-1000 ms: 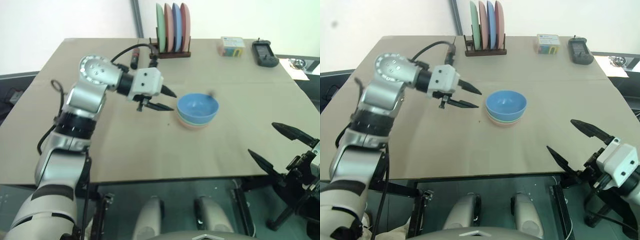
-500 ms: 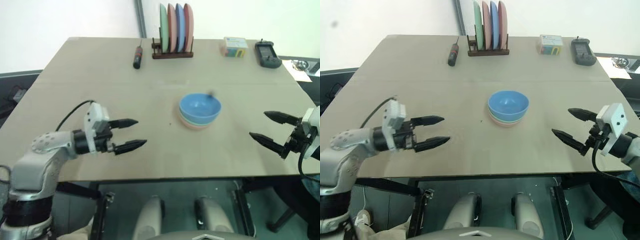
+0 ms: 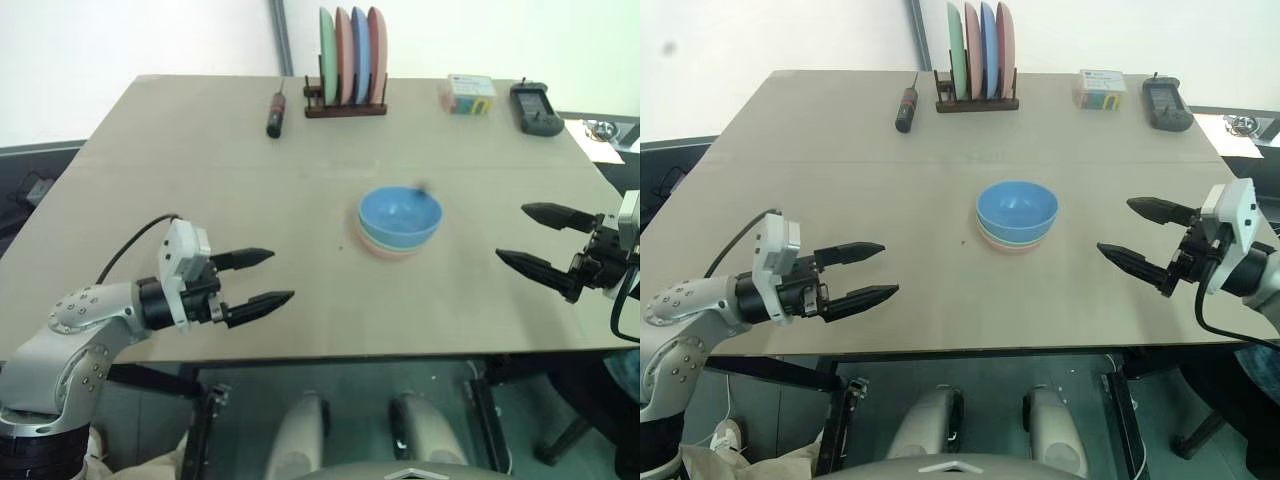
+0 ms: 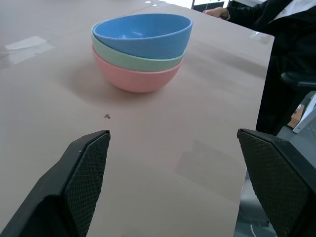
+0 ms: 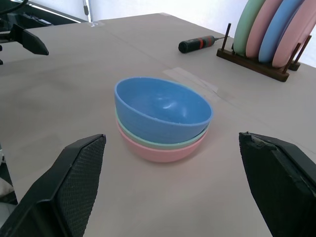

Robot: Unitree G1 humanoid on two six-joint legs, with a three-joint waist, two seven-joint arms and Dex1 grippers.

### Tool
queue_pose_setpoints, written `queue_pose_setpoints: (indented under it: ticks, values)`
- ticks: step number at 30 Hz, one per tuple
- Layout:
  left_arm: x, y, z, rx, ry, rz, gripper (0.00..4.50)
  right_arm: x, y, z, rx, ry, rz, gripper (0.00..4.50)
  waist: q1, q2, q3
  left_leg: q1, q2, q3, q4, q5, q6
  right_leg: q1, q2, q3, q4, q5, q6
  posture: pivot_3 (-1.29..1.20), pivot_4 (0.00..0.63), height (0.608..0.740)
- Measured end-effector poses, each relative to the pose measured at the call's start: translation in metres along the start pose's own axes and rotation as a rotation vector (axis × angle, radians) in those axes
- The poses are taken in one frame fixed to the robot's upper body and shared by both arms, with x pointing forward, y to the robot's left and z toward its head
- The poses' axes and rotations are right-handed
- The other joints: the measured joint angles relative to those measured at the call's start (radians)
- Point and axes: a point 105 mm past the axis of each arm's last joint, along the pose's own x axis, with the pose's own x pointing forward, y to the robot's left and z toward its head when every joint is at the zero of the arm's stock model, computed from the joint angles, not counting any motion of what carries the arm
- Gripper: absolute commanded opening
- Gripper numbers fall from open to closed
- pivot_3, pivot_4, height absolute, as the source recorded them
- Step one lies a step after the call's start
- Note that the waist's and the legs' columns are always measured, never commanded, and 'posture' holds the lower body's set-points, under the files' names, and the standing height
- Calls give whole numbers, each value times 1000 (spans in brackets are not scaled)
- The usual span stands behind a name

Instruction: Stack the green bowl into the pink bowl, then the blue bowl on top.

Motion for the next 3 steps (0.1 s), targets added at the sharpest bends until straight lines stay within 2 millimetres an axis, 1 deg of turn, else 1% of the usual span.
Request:
queue_pose_setpoints:
  ticks: [3]
  values:
    - [3, -1, 1, 10, 1, -14, 4370, 0, 0, 0, -4, 3, -3, 4500, 0, 0, 0, 0, 0, 0, 0, 0, 0, 0, 0, 0, 0, 0, 0, 0, 150, 740]
